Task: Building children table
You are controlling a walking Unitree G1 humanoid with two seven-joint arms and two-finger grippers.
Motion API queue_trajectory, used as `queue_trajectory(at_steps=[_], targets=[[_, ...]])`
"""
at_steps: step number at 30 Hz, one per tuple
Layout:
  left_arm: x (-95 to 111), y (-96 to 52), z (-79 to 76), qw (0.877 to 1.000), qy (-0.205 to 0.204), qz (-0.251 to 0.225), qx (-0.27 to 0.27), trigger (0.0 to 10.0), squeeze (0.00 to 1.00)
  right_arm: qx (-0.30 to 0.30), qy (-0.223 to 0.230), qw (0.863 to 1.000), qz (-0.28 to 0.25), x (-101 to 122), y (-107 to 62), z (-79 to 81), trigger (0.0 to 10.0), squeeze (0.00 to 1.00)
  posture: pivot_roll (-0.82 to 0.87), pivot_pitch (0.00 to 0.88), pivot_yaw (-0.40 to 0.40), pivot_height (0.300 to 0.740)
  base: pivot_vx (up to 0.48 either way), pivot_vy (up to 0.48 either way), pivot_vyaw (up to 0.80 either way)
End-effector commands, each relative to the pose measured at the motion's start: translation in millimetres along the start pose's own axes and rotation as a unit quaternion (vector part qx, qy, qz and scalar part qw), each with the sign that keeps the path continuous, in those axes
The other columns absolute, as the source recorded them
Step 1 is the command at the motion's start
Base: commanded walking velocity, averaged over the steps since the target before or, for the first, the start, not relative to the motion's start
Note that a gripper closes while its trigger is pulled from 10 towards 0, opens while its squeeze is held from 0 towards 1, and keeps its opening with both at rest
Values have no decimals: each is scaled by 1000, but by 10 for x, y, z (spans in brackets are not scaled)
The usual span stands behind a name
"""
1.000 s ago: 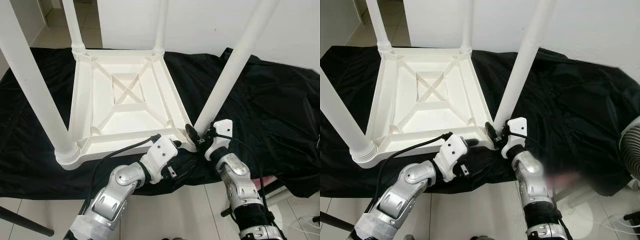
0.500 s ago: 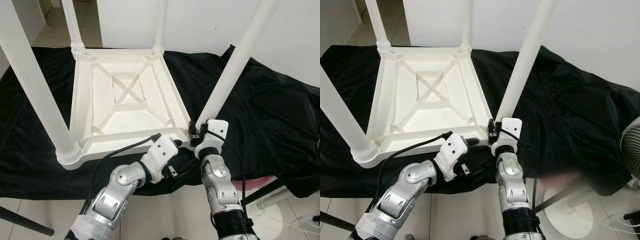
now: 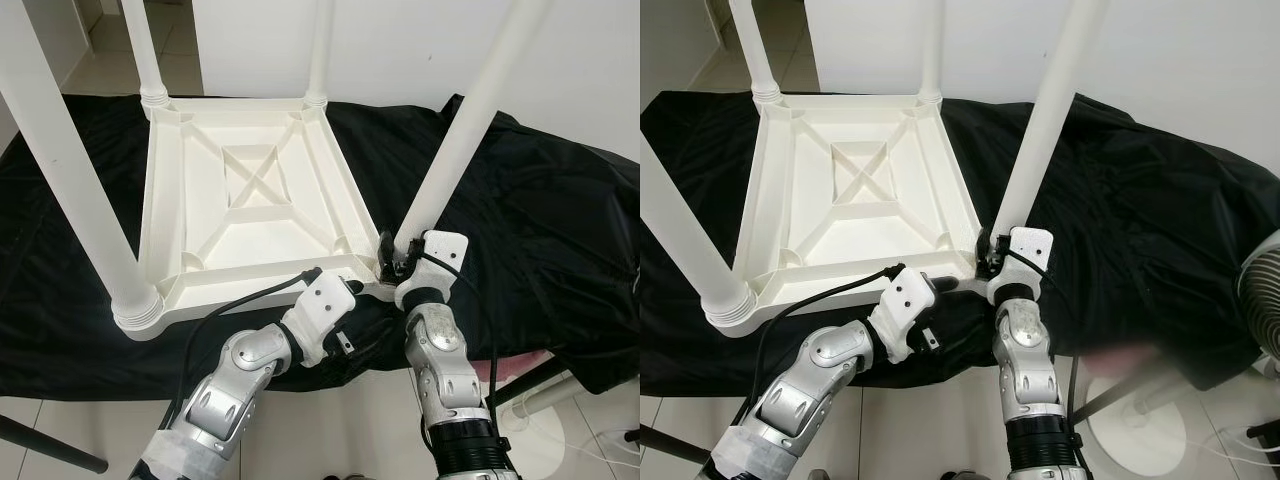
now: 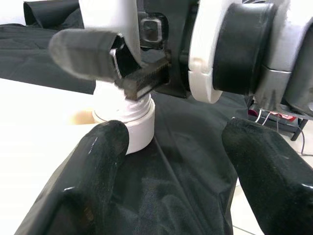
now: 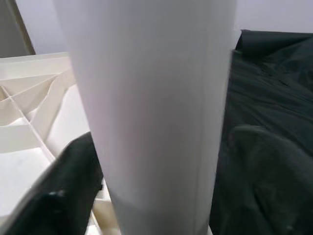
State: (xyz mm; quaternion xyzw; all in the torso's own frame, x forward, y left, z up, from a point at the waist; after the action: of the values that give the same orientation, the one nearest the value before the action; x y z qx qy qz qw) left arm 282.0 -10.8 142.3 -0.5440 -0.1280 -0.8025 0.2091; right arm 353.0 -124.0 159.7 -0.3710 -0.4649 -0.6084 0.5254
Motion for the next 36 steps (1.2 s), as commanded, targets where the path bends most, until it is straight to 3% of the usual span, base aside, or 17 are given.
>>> queue_trajectory(at_steps=[1, 2, 3, 4, 9, 13, 22, 29, 32, 33, 35, 36], targets=[[-7, 27, 26, 1000, 4, 2, 13, 10000, 0, 7, 0, 1000, -2, 7, -27, -1, 10000, 1000, -39, 75, -90, 740, 0, 0, 0], [-7, 27, 26, 1000, 4, 2, 13, 10000, 0, 7, 0, 1000, -2, 7, -27, -1, 10000, 1000, -39, 75, -90, 740, 0, 0, 0], [-3, 25, 34, 1000, 4, 2, 15, 10000, 0, 18, -1, 1000, 0, 13, -37, -11, 10000, 737, -40, 76, -91, 740, 0, 0, 0], [2, 26, 39, 1000, 5, 1, 17, 10000, 0, 41, 0, 999, 9, 1, -43, -23, 10000, 0, -41, 79, -91, 740, 0, 0, 0], [6, 26, 31, 1000, 5, 1, 16, 10000, 0, 81, -1, 997, 18, 4, -51, -54, 10000, 0, -43, 80, -90, 740, 0, 0, 0], [3, 29, 27, 1000, 5, 2, 13, 10000, 0, 151, -26, 987, 51, -48, -45, -158, 10000, 0, -44, 81, -85, 740, 0, 0, 0], [-46, 7, -4, 1000, 7, 8, 4, 10000, 0, 204, -55, 975, 68, -25, 28, -259, 10000, 0, -40, 76, -77, 740, 0, 0, 0], [-86, -11, -29, 1000, 10, 12, -5, 10000, 0, 248, -68, 963, 79, -43, 78, -229, 10000, 0, -37, 70, -66, 740, 0, 0, 0], [-96, -7, -15, 1000, -3, 9, 3, 10000, 0, 279, -73, 953, 94, -98, 100, -168, 9451, 0, -37, 69, -61, 740, 0, 0, 0], [-96, -7, -28, 1000, -4, 8, 1, 10000, 0, 293, -73, 948, 102, -122, 115, -140, 6588, 0, -34, 66, -60, 740, 0, 0, 0], [-95, -8, -39, 1000, -4, 8, -1, 10000, 0, 301, -73, 945, 107, -135, 124, -124, 6588, 0, -34, 66, -60, 740, 0, 0, 0], [-88, -5, -53, 1000, -3, 7, -4, 10000, 0, 309, -79, 941, 111, -152, 142, -116, 3843, 0, -33, 65, -59, 740, 0, 0, 0]])
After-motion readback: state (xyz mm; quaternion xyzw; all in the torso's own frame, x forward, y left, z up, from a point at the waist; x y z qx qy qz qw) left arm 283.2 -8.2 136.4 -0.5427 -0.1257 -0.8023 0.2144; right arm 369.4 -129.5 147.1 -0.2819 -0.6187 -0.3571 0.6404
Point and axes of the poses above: a point about 5 cm out from each wrist's last joint towards the gripper, its own y axis pointing out of the wrist towards the gripper, its own x axis along the axis of the wrist's last joint, z = x × y, the point moved 5 cm from there along y, pointing out of the wrist towards the gripper, and after that the axes turned 11 degrees about y, right-handed, at the moved point
